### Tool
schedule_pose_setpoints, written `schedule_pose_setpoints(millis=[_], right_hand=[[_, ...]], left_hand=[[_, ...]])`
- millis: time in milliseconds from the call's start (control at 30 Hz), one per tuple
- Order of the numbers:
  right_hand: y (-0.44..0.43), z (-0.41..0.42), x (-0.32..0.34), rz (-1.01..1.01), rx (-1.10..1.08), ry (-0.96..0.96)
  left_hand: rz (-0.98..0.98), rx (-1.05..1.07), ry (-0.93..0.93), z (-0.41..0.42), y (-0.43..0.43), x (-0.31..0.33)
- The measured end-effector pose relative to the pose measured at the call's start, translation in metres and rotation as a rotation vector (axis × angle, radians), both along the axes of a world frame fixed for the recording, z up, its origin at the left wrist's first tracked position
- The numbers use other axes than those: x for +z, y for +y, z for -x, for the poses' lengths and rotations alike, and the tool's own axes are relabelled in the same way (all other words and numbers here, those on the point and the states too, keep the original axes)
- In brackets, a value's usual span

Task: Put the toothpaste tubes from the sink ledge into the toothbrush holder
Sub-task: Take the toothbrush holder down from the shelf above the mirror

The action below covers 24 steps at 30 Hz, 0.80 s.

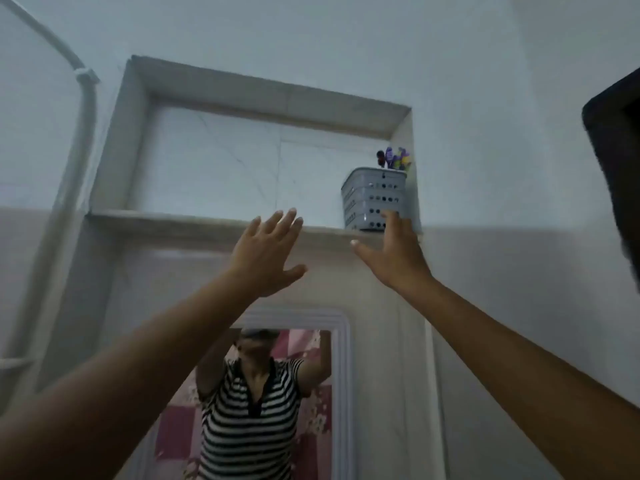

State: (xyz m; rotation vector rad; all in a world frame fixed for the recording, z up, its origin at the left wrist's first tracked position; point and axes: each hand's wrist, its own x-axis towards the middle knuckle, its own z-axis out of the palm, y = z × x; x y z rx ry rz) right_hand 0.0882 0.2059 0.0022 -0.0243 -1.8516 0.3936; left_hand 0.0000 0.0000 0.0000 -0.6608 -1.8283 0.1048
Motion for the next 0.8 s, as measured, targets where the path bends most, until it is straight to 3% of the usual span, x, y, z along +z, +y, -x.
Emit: schedule_pose_setpoints(millis=[67, 200, 467, 700, 800], right_hand=[[0.01, 0.012, 0.021, 0.105, 0.015, -0.019], [0.02, 0.037, 0.062, 0.285, -0.033, -0.06], [0.015, 0.064, 0.106, 0.511, -0.071, -0.004], [0.004, 0.018, 0.096, 0.471, 0.221, 0.026], [-0.006, -0.02, 0.078, 0.457, 0.363, -0.006]], left_hand=[[-0.048, 0.001, -0.07, 0.014, 0.001, 0.003], [-0.077, -0.067, -0.029, 0.038, 0.004, -0.002], [-0.068, -0.19, -0.07, 0.053, -0.003, 0.004], [-0.157, -0.34, -0.379, 0.025, -0.006, 0.021], [-0.304, -0.667, -0.696, -0.013, -0.01, 0.039]])
